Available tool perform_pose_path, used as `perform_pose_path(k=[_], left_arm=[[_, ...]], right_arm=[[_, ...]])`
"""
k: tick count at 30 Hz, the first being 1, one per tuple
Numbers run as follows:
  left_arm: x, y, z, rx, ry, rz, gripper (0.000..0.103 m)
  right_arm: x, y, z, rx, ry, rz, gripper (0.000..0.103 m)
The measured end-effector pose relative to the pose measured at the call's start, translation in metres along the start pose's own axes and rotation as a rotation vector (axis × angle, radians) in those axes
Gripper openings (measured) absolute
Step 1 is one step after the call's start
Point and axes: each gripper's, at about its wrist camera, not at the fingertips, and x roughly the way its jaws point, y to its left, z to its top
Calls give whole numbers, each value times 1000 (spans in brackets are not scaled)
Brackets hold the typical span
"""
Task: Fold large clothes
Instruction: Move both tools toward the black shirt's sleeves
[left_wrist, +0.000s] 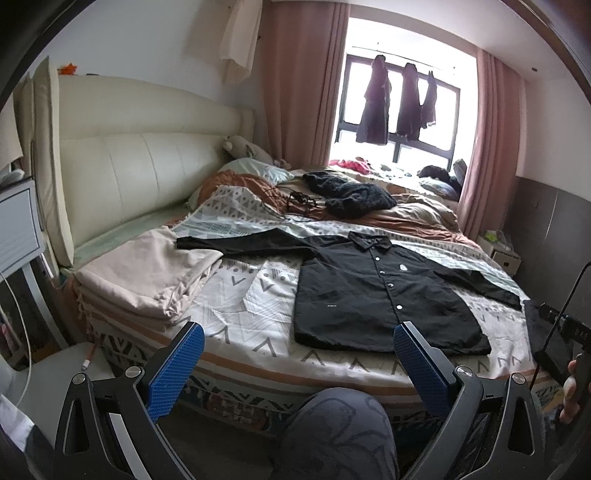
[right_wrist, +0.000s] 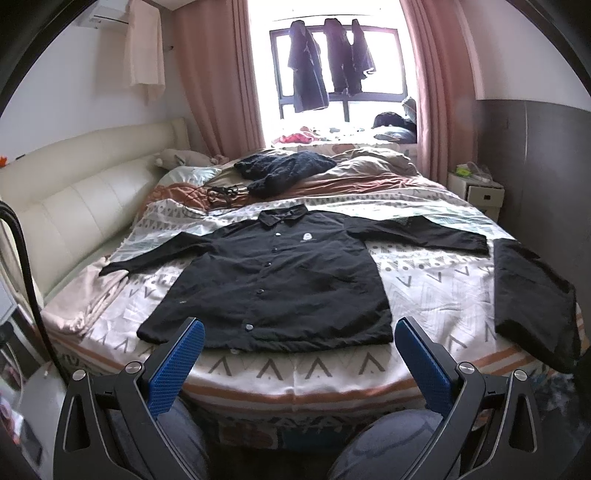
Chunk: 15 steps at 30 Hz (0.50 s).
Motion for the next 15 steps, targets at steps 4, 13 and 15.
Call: perform_pose_path(k=[4,13,15], left_arm=[[11,1,3,-3,10,13,102],[50,10,14,-15,49,58,102],[64,14,18,-10,62,77,102]], right_arm=[[15,4,11,7,6,24,103],[64,24,34,-3,32,93,103],[80,29,40,-1,38,106,103]])
